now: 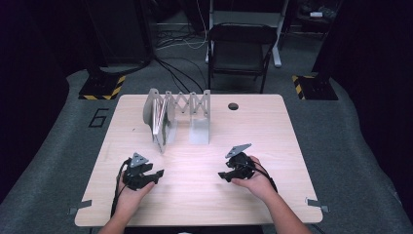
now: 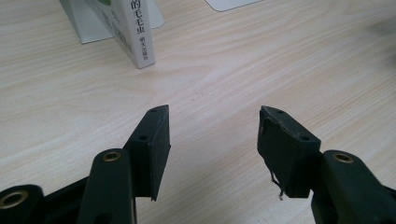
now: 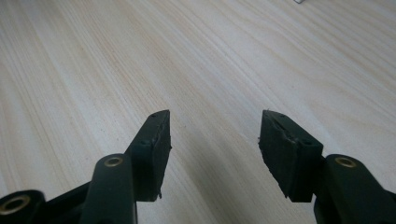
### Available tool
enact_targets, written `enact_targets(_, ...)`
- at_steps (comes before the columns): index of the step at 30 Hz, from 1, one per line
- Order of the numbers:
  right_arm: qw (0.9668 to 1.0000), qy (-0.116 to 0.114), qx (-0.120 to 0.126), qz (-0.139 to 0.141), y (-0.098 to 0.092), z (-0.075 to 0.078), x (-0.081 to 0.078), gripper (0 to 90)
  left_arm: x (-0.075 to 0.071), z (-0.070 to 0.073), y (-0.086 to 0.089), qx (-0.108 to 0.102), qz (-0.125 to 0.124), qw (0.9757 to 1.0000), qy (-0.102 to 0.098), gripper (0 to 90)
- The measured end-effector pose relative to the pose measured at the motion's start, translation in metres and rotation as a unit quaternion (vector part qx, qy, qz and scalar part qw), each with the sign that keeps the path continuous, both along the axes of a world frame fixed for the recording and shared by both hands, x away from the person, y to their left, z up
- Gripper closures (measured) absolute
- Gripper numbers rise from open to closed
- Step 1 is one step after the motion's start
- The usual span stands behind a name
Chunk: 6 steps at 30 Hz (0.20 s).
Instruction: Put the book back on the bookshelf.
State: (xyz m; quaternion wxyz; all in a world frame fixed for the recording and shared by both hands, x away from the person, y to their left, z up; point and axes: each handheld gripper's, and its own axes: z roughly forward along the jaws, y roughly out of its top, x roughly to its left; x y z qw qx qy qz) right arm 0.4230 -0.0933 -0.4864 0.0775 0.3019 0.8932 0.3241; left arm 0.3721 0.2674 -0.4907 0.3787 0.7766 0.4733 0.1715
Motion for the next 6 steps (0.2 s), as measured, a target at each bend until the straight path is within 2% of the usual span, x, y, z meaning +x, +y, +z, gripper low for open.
enact_targets(6, 1.0, 0.0, -0.003, 0.001, 0.0002, -0.0014, 0.0004, 43.5, 0.0007, -0.0053, -0.0037, 0.008, 0.002, 1.0, -0.003, 43.3)
